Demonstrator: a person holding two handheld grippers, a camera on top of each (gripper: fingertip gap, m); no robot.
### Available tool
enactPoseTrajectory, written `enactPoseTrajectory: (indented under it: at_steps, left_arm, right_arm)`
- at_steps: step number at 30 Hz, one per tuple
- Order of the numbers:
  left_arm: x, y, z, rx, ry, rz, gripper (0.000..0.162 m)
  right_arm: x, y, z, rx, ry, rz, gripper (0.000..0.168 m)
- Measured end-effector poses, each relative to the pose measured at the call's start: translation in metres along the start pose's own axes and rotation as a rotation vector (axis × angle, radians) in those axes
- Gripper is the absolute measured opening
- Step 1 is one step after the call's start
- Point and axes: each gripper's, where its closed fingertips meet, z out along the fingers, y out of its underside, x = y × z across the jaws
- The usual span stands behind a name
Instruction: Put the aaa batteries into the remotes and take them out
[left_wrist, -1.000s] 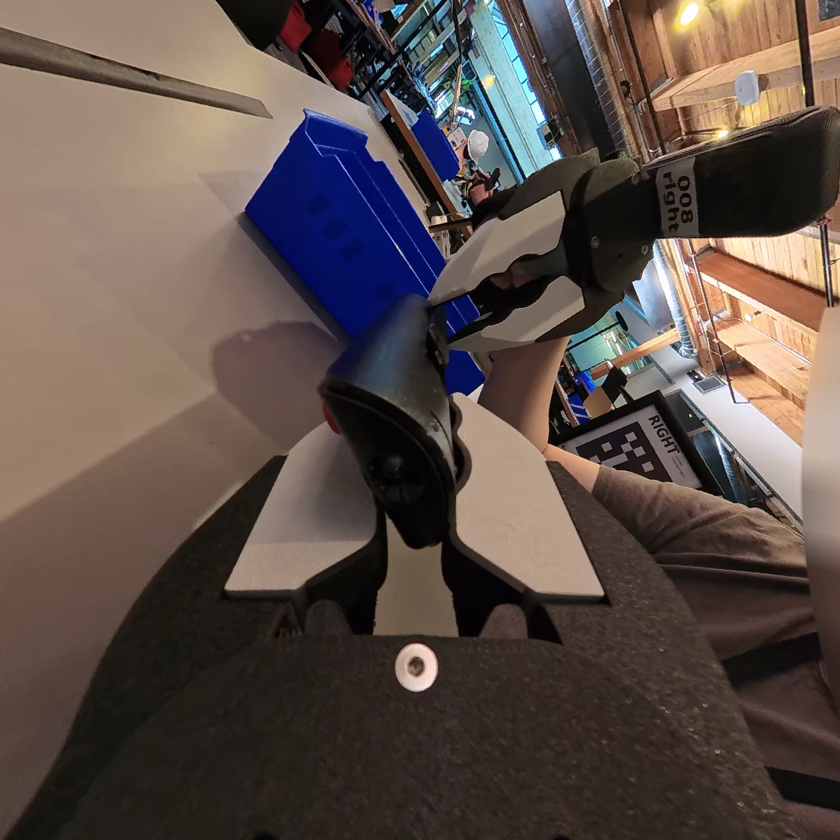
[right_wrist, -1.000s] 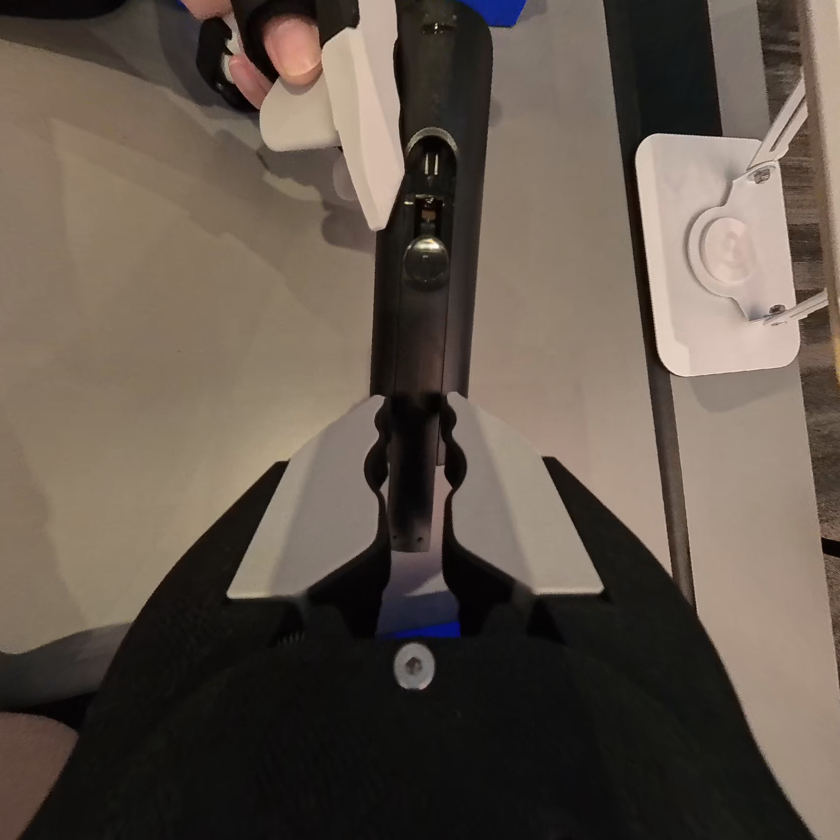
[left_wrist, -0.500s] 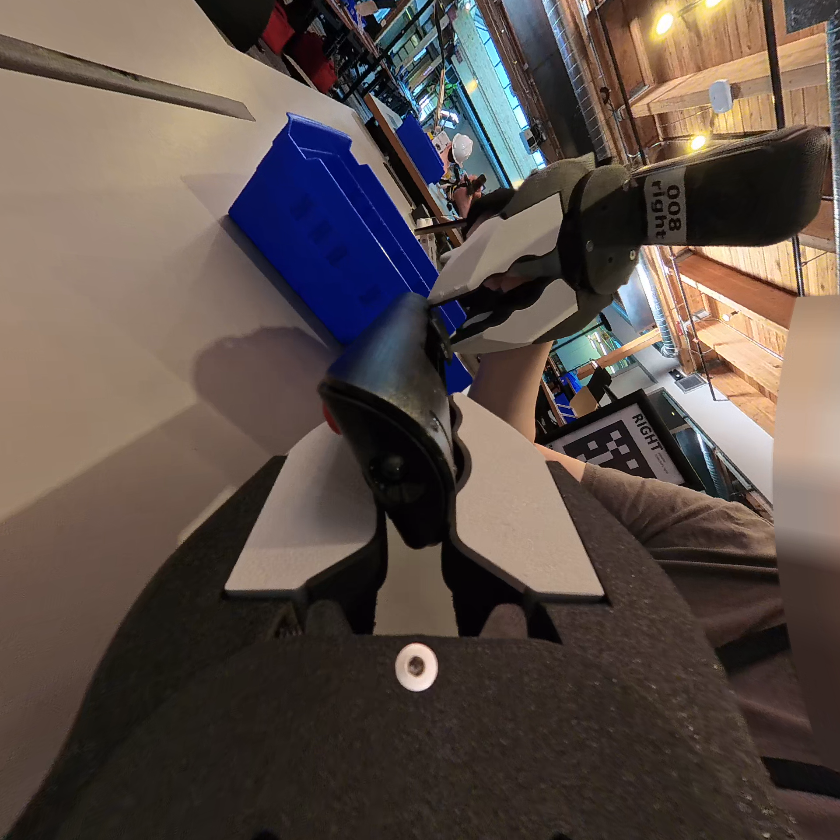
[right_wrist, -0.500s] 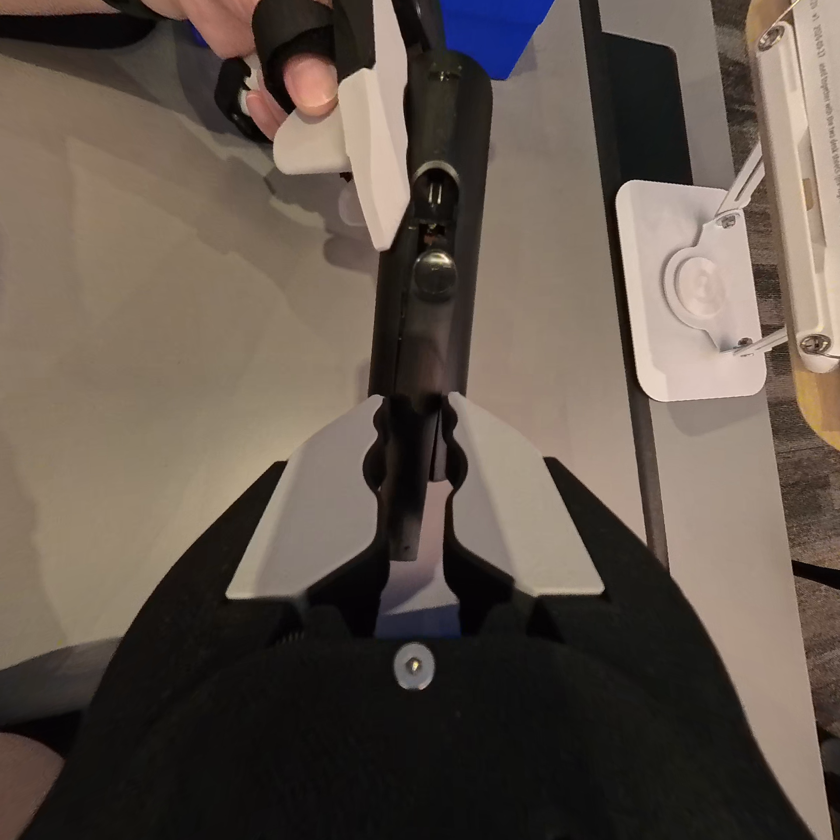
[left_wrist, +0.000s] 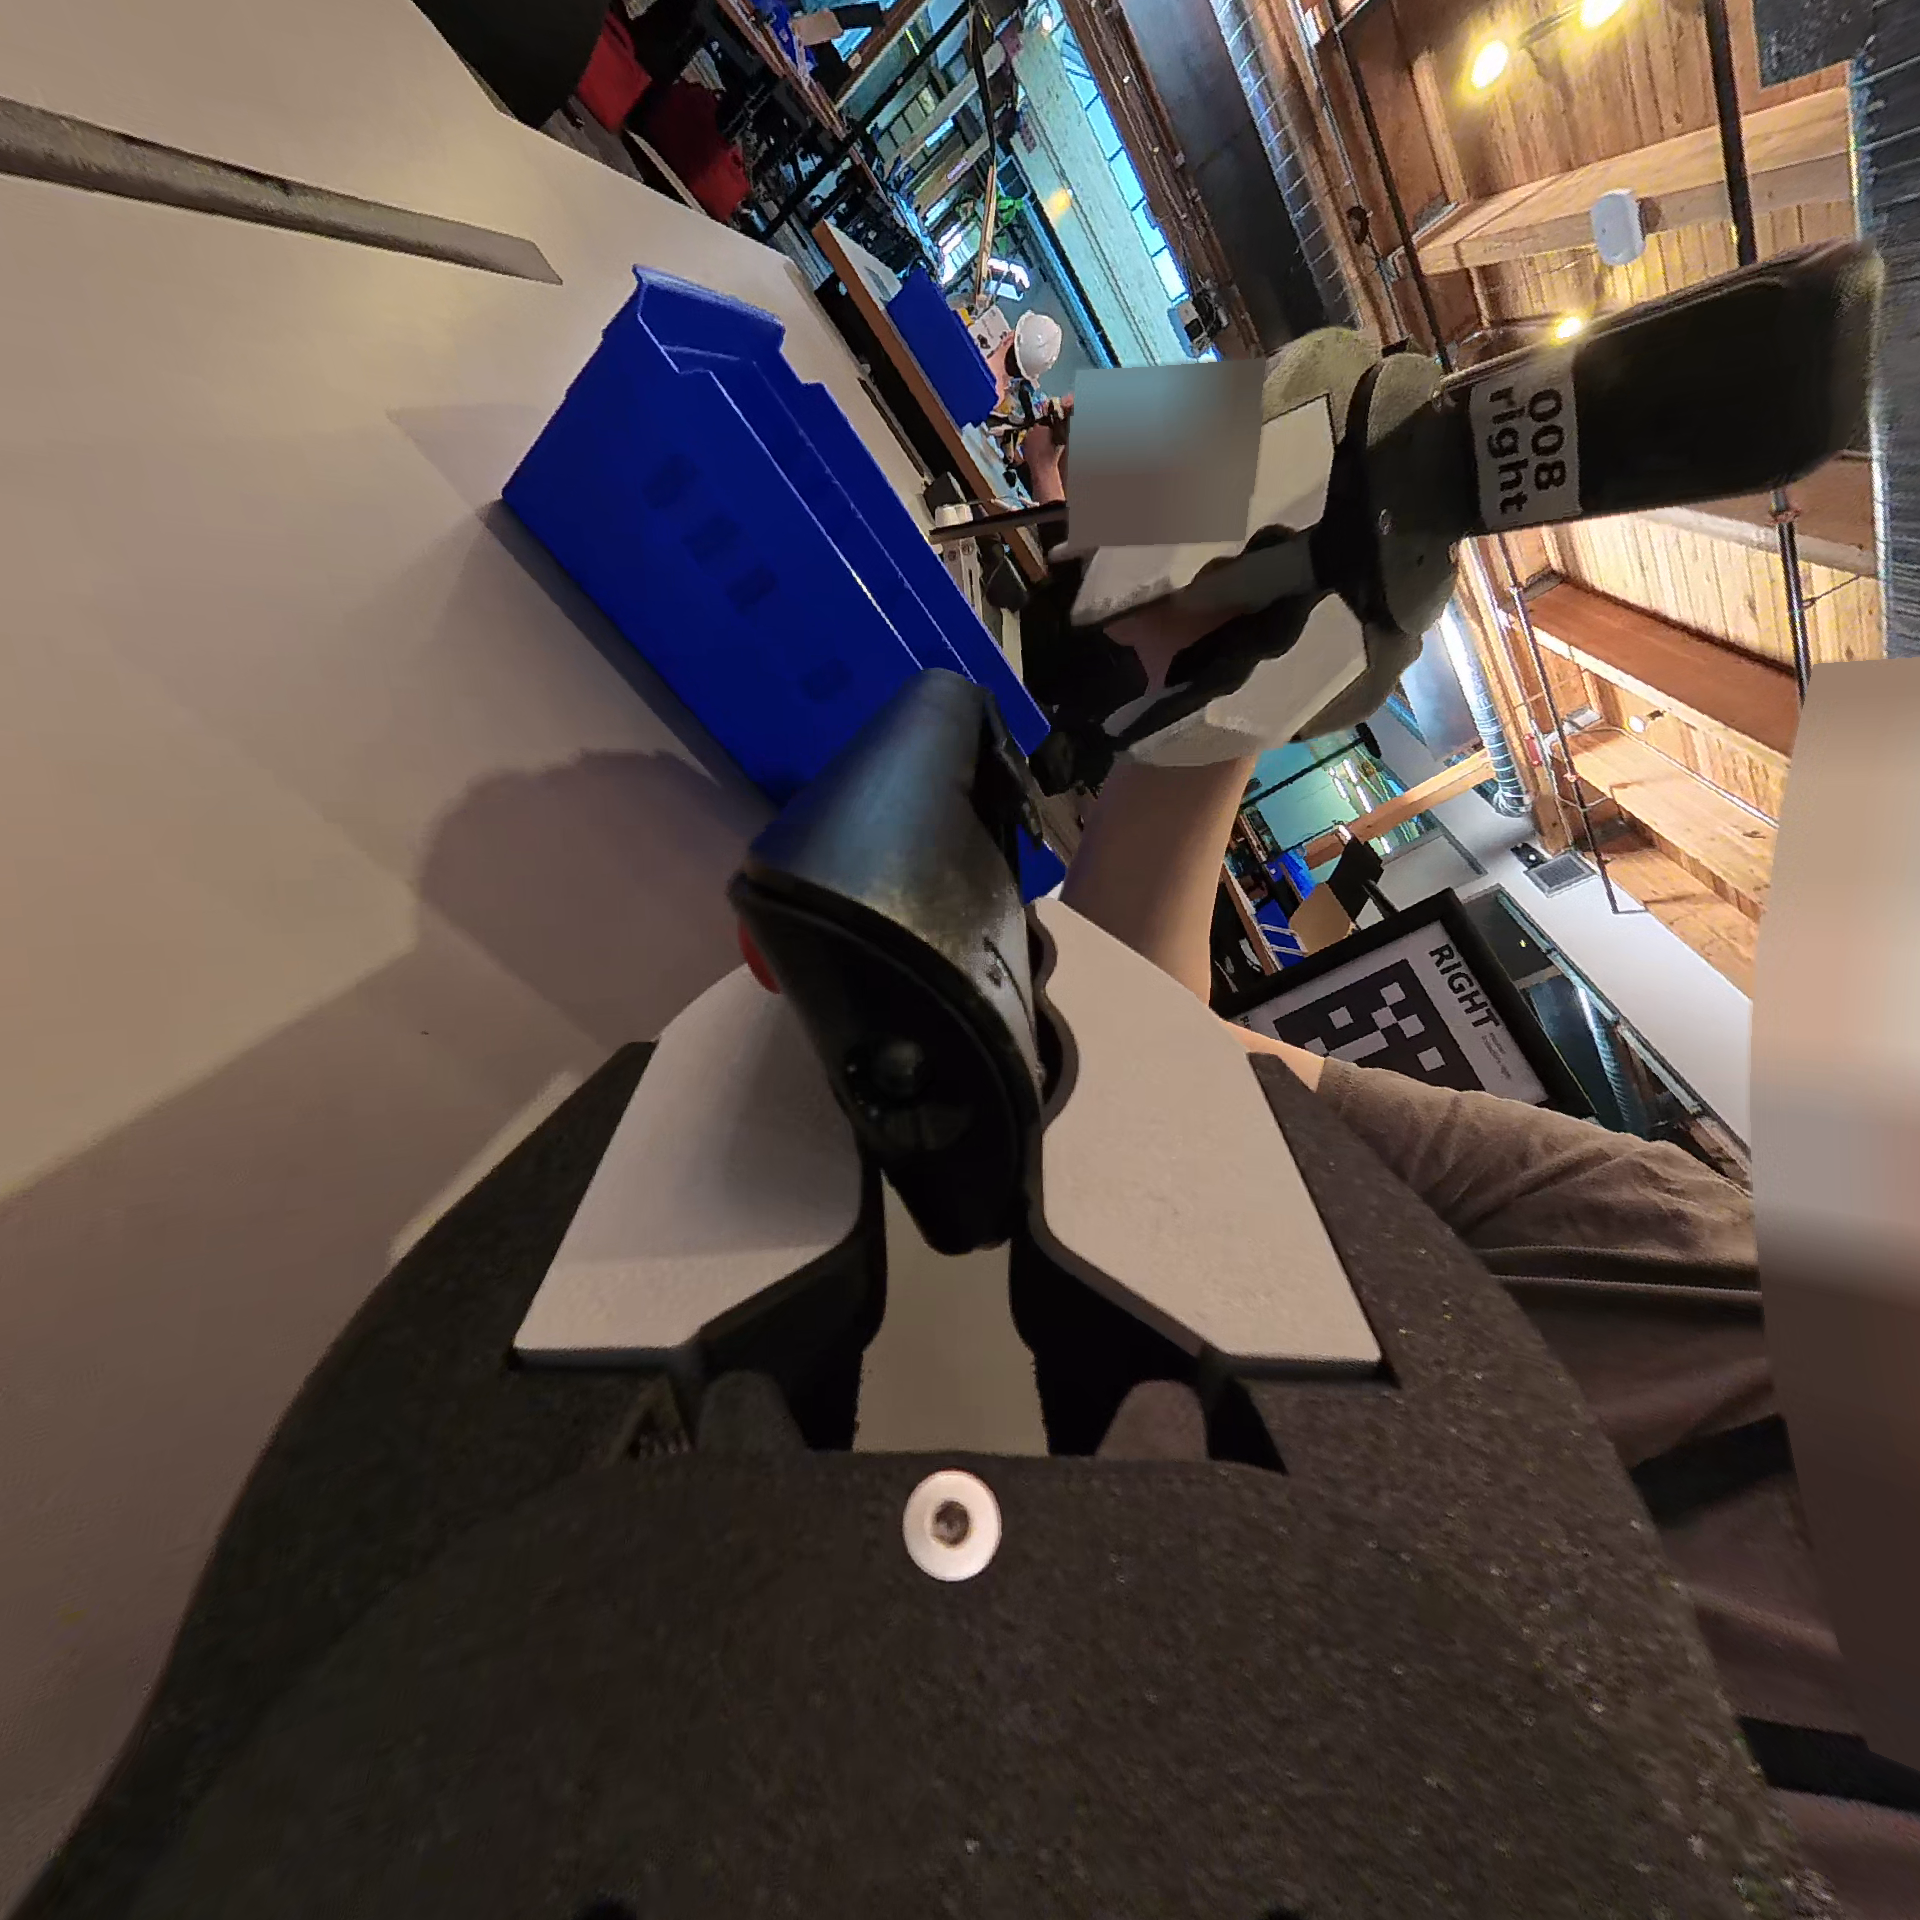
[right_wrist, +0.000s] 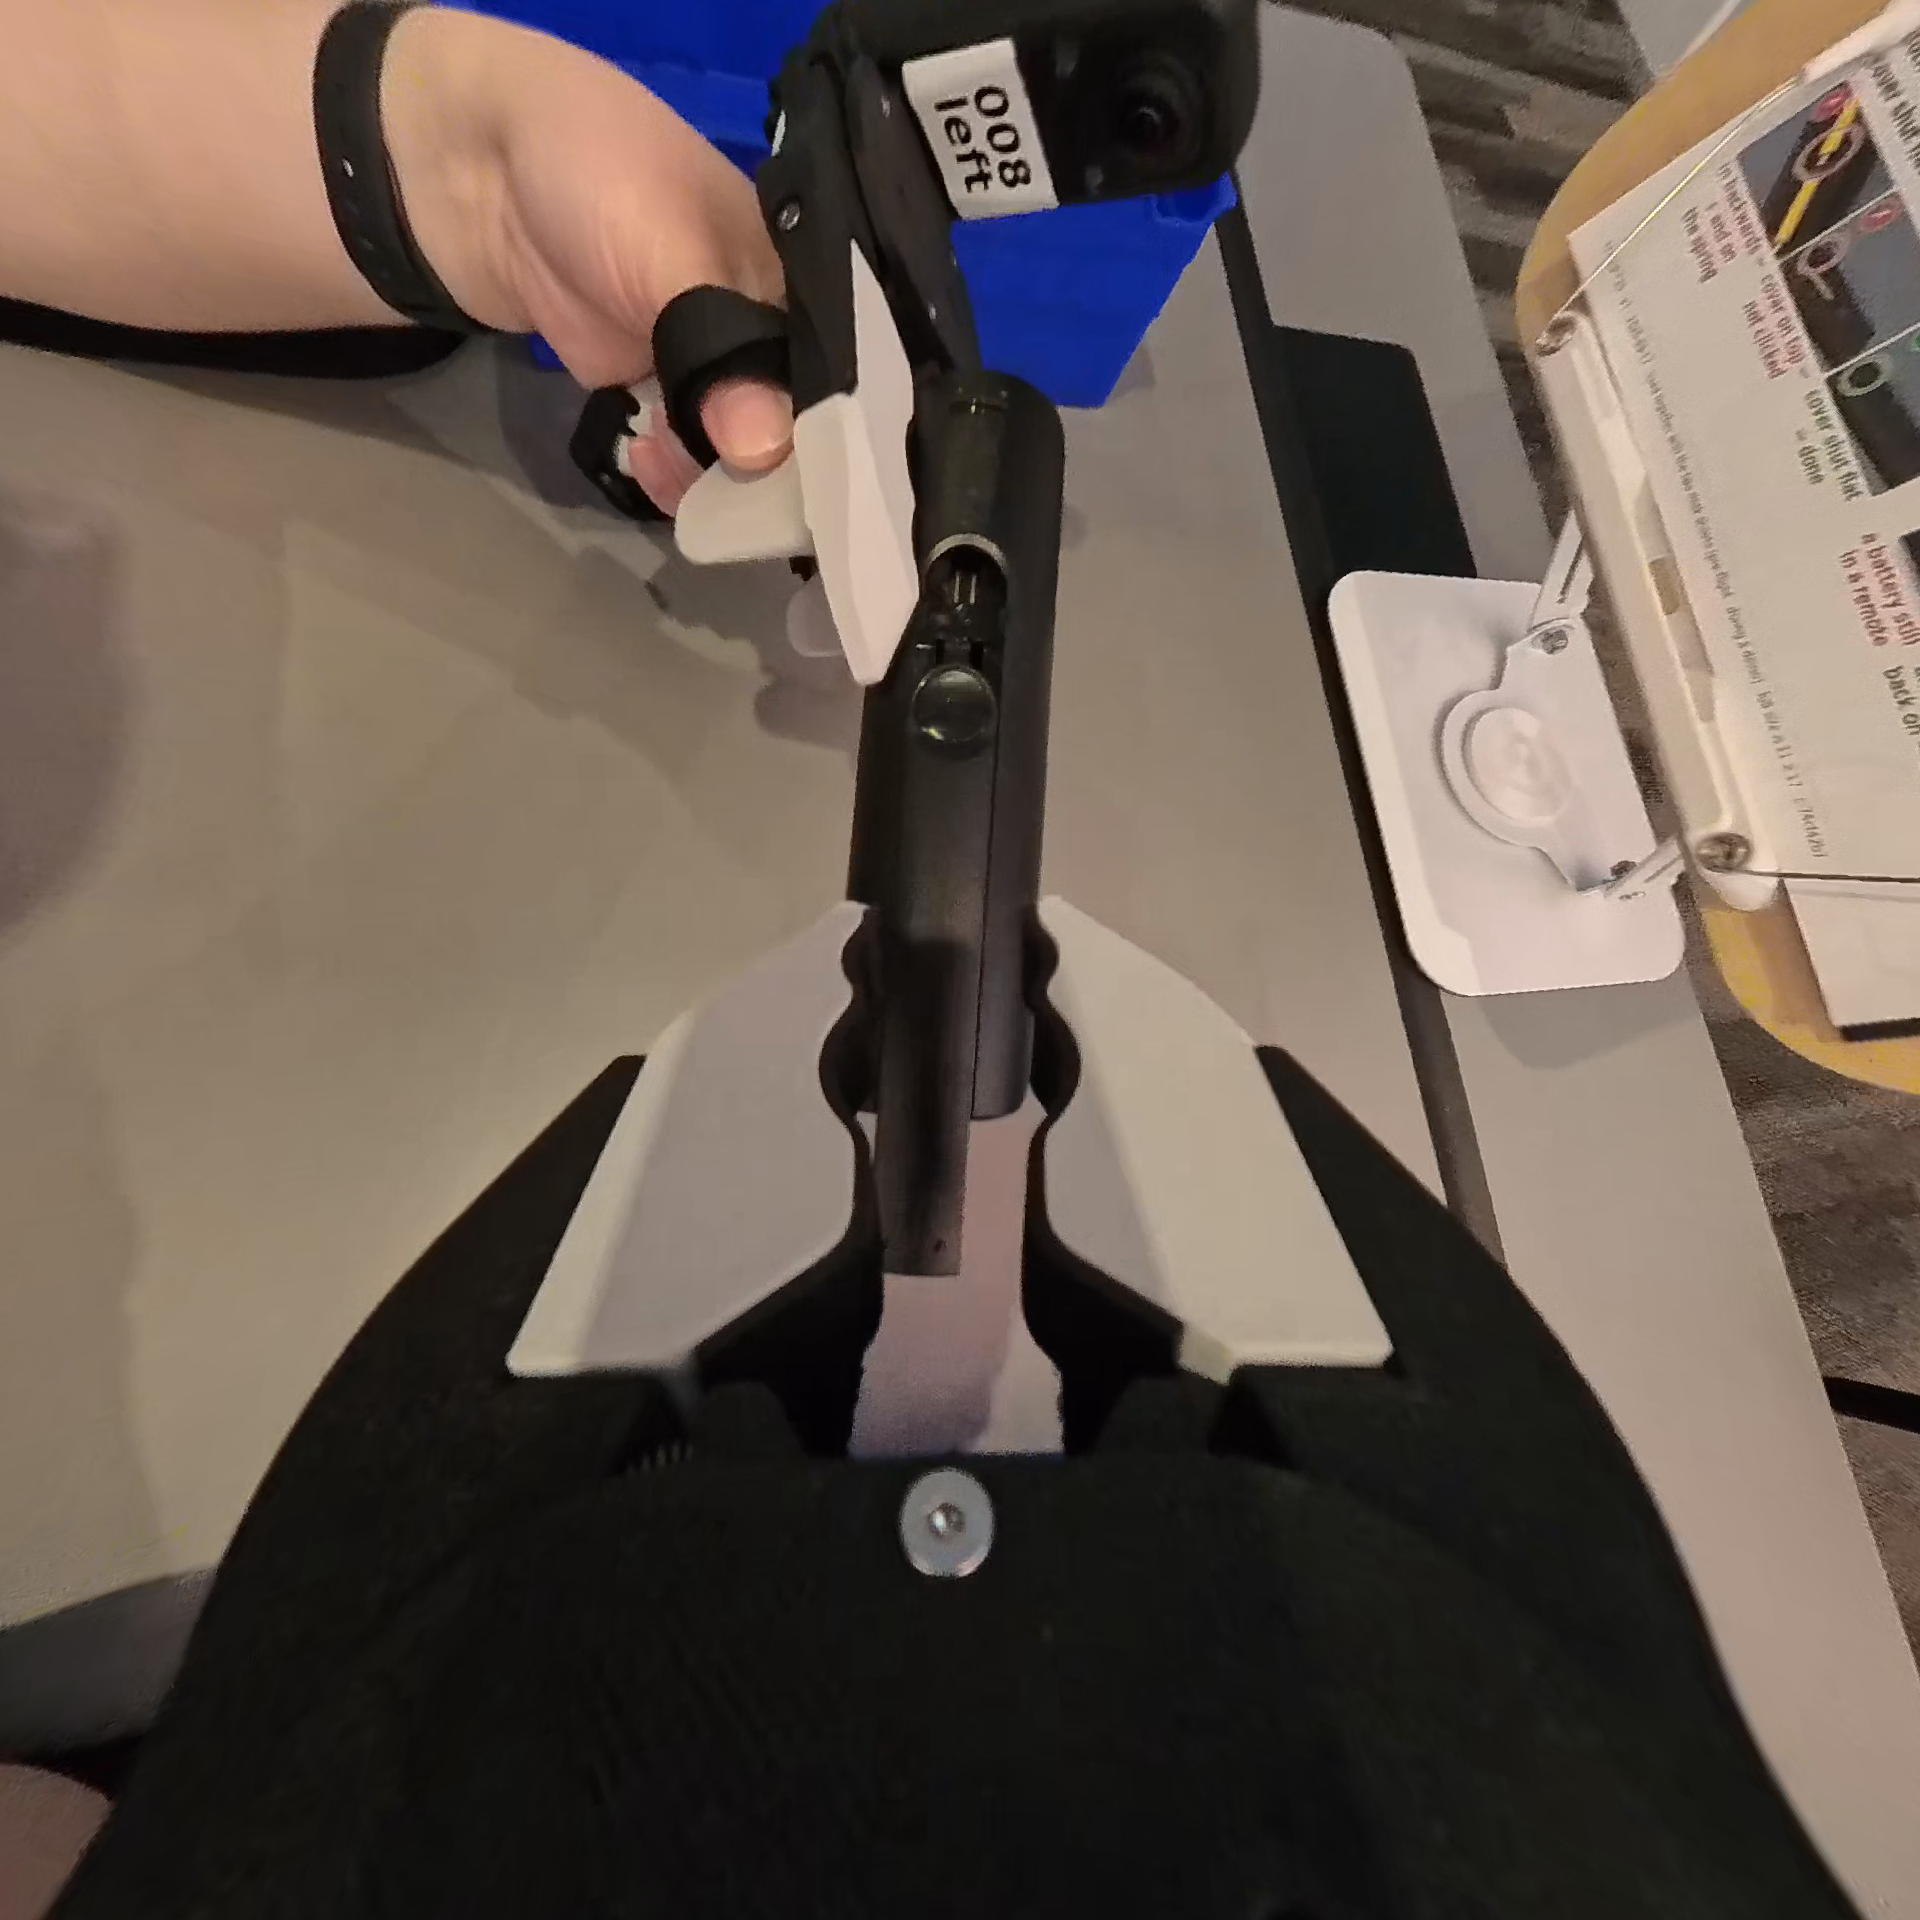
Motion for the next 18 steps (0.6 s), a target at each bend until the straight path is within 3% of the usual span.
enactPoseTrajectory:
  at_steps: [5, 10, 14, 18]
  left_arm:
    - [0.004, -0.009, -0.008, 0.04, -0.01, 0.015, 0.024]
    - [0.018, -0.027, -0.027, 0.111, -0.028, 0.069, 0.024]
    - [0.031, -0.043, -0.049, 0.172, -0.065, 0.142, 0.024]
    - [0.045, -0.052, -0.064, 0.21, -0.064, 0.182, 0.024]
  right_arm:
    - [0.026, -0.011, -0.021, 0.146, 0.09, 0.156, 0.032]
    - [0.051, -0.009, -0.042, 0.335, 0.08, 0.478, 0.037]
    - [0.053, -0.015, -0.048, 0.528, -0.079, 0.687, 0.035]
    - [0.047, -0.019, -0.032, 0.565, -0.205, 0.786, 0.034]
